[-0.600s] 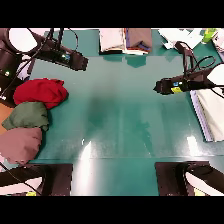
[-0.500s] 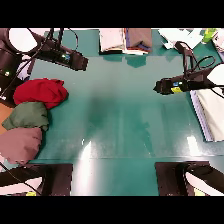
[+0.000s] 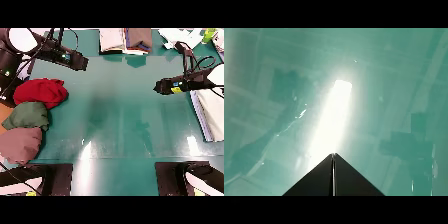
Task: Fold the shirts.
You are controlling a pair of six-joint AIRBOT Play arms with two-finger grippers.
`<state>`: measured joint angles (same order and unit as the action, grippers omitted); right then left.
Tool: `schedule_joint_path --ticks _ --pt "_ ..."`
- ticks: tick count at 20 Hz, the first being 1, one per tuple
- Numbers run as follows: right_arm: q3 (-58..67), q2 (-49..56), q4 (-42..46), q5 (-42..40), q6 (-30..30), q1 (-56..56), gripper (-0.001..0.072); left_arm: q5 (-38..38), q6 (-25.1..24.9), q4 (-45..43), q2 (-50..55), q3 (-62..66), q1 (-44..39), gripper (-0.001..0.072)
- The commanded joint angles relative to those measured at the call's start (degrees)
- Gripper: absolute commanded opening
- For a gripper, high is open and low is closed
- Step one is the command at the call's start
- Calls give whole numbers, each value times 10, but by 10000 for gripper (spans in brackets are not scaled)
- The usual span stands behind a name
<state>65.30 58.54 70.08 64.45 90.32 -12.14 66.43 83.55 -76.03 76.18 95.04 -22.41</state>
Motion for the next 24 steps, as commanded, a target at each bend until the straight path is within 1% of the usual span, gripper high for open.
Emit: schedule_joint_path --ticks 1,3,4,5,6,7,8,9,11,12,13,14,16,18,22,24 --pt "0 0 0 0 0 0 21 -20 6 4 0 0 0 27" --pt "0 0 0 0 0 0 20 -40 3 14 0 0 0 27" --pt "0 0 0 0 0 0 20 -40 -12 -5 0 0 0 27" --pt "0 0 0 0 0 0 21 -33 -9 -67 0 0 0 28" --pt "0 0 0 0 0 0 20 -18 14 -136 0 0 5 96" --pt "0 0 0 0 0 0 20 -1 37 -192 0 0 21 336" --pt "0 0 0 0 0 0 21 19 49 -217 0 0 50 377" --pt "0 0 0 0 0 0 21 35 55 -214 0 -2 84 377" --pt "0 0 0 0 0 0 20 39 85 -208 0 -30 151 378" --pt "0 0 0 0 0 0 21 36 85 -208 0 -57 176 386" --pt "0 0 0 0 0 0 21 28 86 -204 0 -88 194 512" --pt "0 0 0 0 0 0 20 11 86 -189 0 -126 210 578" --pt "0 0 0 0 0 0 21 -44 86 -172 5 -197 226 578" --pt "0 1 0 0 0 0 20 -79 86 -165 33 -229 229 578" --pt "0 1 0 1 0 0 20 -98 86 -160 107 -229 229 578" --pt "0 1 0 1 0 0 20 -99 85 -162 117 -229 229 576"
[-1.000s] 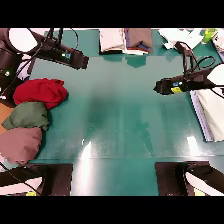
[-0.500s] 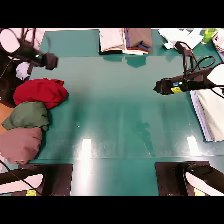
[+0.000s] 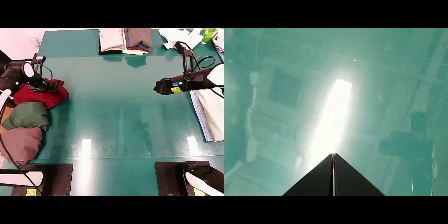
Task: Fold the shirts.
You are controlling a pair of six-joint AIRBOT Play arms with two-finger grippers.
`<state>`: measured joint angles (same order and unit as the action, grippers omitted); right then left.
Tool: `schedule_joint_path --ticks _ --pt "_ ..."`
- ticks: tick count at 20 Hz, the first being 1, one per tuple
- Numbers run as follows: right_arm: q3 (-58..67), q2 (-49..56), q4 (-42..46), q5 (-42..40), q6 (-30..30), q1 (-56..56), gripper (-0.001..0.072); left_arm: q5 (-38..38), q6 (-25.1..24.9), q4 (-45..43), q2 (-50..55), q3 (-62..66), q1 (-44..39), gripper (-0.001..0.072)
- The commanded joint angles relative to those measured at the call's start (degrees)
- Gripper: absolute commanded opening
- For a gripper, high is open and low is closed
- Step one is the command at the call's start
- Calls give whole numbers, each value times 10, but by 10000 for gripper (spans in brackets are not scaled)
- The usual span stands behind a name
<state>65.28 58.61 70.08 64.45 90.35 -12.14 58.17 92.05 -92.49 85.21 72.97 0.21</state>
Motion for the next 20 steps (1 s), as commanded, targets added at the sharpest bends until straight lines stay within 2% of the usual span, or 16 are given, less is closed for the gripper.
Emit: schedule_joint_path --ticks 1,3,4,7,11,15,20 --pt "0 0 0 0 0 0 20 -15 0 3 26 -5 3 512" --pt "0 1 0 -4 0 0 20 -2 -2 -1 21 10 3 166" --pt "1 0 -1 -7 0 0 21 12 -6 -4 17 25 3 31" --pt "44 0 -1 3 0 0 20 39 -10 -8 -30 91 2 26" --pt "184 0 0 11 0 0 19 52 -25 -7 -178 223 -34 25" --pt "295 1 2 6 0 0 19 76 -41 -8 -272 342 -138 24" --pt "373 1 6 4 0 11 19 98 -42 -7 -250 380 -301 24"
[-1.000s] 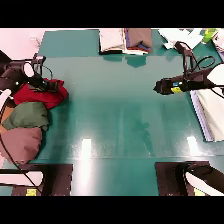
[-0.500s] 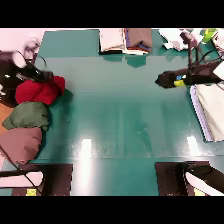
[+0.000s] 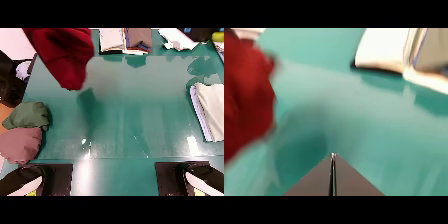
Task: Fold the shirts.
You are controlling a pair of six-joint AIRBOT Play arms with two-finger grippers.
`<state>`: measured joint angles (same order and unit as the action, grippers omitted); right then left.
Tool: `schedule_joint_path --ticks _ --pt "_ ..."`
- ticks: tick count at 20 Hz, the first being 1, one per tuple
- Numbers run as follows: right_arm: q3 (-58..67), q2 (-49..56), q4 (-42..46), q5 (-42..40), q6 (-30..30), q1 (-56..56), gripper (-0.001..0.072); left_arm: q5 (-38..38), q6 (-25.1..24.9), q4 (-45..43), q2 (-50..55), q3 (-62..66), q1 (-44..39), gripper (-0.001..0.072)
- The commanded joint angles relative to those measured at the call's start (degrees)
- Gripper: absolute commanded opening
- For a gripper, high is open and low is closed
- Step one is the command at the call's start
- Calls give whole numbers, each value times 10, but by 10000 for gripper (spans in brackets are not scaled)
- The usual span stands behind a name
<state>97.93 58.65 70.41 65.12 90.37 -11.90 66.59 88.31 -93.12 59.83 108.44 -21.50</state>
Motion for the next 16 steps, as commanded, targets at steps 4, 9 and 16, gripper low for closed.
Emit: schedule_joint_path --ticks 4,9,16 --pt "75 0 1 0 12 57 19 66 -14 16 125 25 -196 25" --pt "74 0 1 21 13 76 19 48 -50 122 317 25 -294 197" --pt "73 0 1 36 12 76 19 140 -8 -24 324 25 -182 568"
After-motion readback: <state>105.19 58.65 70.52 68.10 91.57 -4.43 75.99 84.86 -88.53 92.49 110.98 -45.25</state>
